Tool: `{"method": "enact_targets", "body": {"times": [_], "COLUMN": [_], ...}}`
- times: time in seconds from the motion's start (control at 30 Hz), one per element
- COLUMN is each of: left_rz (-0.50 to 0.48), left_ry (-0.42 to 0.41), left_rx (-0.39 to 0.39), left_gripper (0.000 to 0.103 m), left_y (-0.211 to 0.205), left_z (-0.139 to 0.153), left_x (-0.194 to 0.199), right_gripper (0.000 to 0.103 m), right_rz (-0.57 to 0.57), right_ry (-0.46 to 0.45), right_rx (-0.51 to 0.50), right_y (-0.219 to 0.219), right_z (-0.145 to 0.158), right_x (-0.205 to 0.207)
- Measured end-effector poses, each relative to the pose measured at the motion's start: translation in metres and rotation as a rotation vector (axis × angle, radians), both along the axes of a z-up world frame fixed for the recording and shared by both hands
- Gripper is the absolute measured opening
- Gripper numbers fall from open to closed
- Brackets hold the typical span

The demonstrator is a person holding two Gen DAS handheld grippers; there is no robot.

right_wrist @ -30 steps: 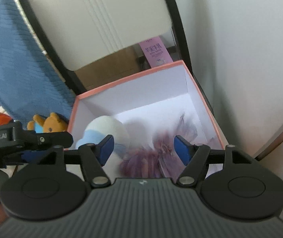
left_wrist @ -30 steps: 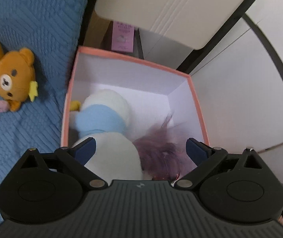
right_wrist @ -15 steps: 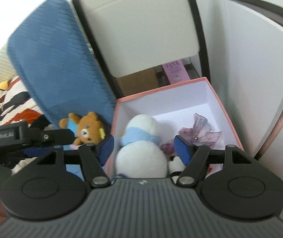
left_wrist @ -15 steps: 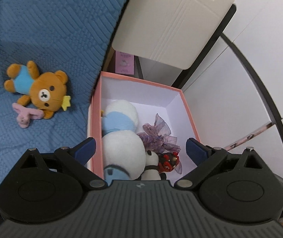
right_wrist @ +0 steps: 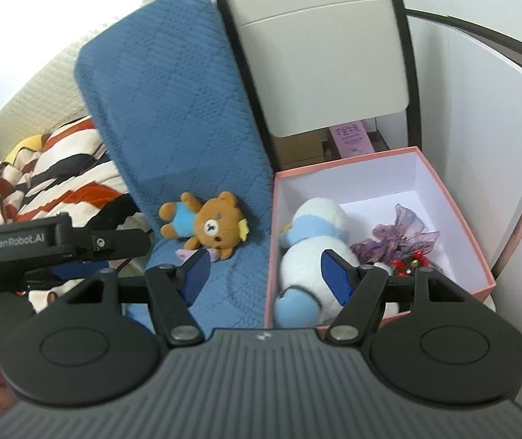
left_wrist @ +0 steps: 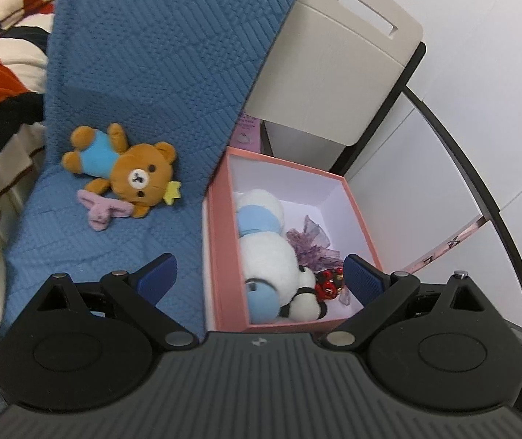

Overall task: Organize objects
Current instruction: 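Withdraw both open tools from the box toward the brown bear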

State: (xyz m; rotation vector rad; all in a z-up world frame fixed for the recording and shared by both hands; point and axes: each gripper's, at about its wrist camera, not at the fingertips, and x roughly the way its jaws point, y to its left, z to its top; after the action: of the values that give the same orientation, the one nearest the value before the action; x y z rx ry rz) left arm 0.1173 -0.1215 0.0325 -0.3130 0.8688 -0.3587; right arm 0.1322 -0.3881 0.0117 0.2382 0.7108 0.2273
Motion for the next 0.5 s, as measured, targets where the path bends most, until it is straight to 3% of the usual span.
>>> {"method": "enact_targets", "body": {"times": [0.5], "left_rz": [0.034], "left_ry": [-0.044], "left_rx": [0.005], "left_gripper": [0.099], "left_y": [0.077], "left_z": [0.004], "left_x": [-0.051], "right_gripper": [0.069], "right_rz": [0.019], "right_ry": [-0.043], "right_rx": [-0.060], "right_y": [0.063], "right_z": [0.000], "right_x": [-0.039]}}
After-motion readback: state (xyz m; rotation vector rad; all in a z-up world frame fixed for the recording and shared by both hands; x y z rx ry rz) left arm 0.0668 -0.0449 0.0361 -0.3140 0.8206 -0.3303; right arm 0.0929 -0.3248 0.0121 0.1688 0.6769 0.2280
